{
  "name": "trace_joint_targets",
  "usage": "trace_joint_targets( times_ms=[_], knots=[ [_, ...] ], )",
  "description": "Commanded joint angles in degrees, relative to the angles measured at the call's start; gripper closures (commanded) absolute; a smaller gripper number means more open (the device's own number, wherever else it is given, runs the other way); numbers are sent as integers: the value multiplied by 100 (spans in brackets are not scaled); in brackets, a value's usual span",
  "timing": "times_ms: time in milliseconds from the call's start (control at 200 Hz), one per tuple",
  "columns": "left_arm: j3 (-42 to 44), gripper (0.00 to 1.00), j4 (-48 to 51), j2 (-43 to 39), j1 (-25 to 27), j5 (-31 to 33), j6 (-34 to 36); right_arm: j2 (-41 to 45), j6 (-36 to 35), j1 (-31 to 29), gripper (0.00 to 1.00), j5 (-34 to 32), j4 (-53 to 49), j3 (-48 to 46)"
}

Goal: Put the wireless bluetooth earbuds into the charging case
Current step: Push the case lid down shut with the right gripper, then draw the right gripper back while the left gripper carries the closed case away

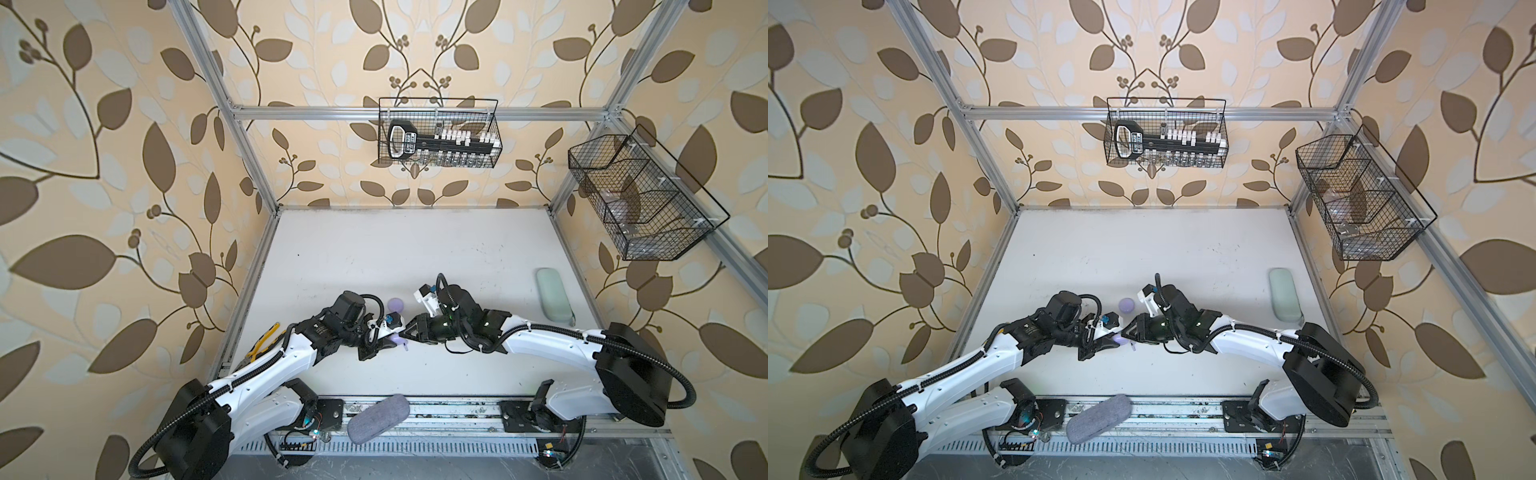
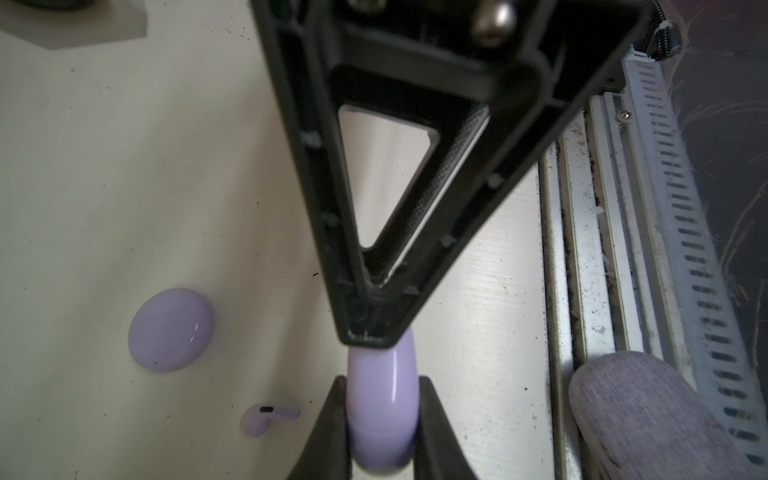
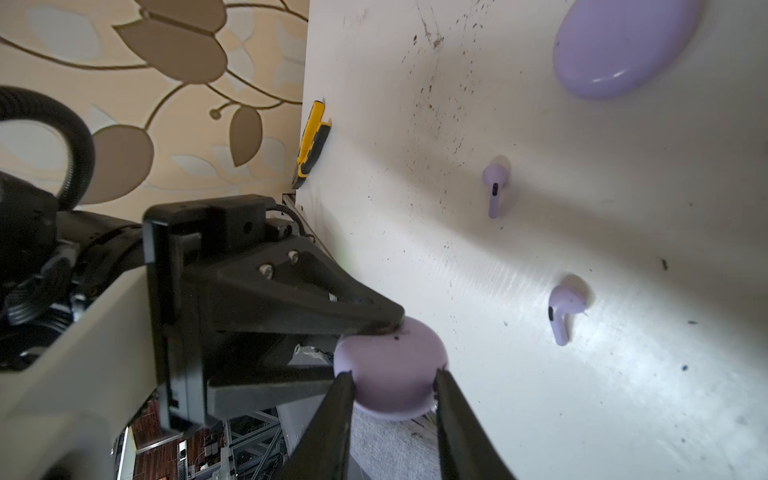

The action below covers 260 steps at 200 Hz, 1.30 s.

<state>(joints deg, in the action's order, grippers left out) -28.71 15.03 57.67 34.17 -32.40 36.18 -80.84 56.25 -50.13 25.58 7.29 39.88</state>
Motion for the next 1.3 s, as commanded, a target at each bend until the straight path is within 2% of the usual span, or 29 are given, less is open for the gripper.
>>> trace_joint_targets(
  times_ms=[0, 235, 540, 650, 795, 980, 1095, 1295],
  knots=[
    [-193, 100, -202, 7, 2, 15, -93, 18, 175, -126, 66, -104, 244, -68],
    [-274, 100, -195, 136, 2, 73, -145, 292, 43, -89, 66, -341, -52, -74],
    [-575, 100, -102, 550, 2, 204, -268, 1354, -493, 250, 66, -1642, -1516, -213],
    [-820, 100, -70, 705, 2, 424, -523, 1720, -675, 325, 64, -2097, -2011, -215],
    [-1219, 98, 167, 869, 3, 467, -698, 2109, -872, 513, 63, -2382, -2558, -215],
    [-1688, 97, 315, 1038, 12, 849, -726, 2553, -1004, 639, 62, -2651, -2970, -265],
    [-2035, 95, 494, 1260, 12, 804, -824, 2739, -1045, 679, 52, -2762, -3139, -296],
    [-2610, 92, 746, 1815, 10, 833, -1100, 3031, -1133, 757, 40, -2866, -3359, -351]
  ],
)
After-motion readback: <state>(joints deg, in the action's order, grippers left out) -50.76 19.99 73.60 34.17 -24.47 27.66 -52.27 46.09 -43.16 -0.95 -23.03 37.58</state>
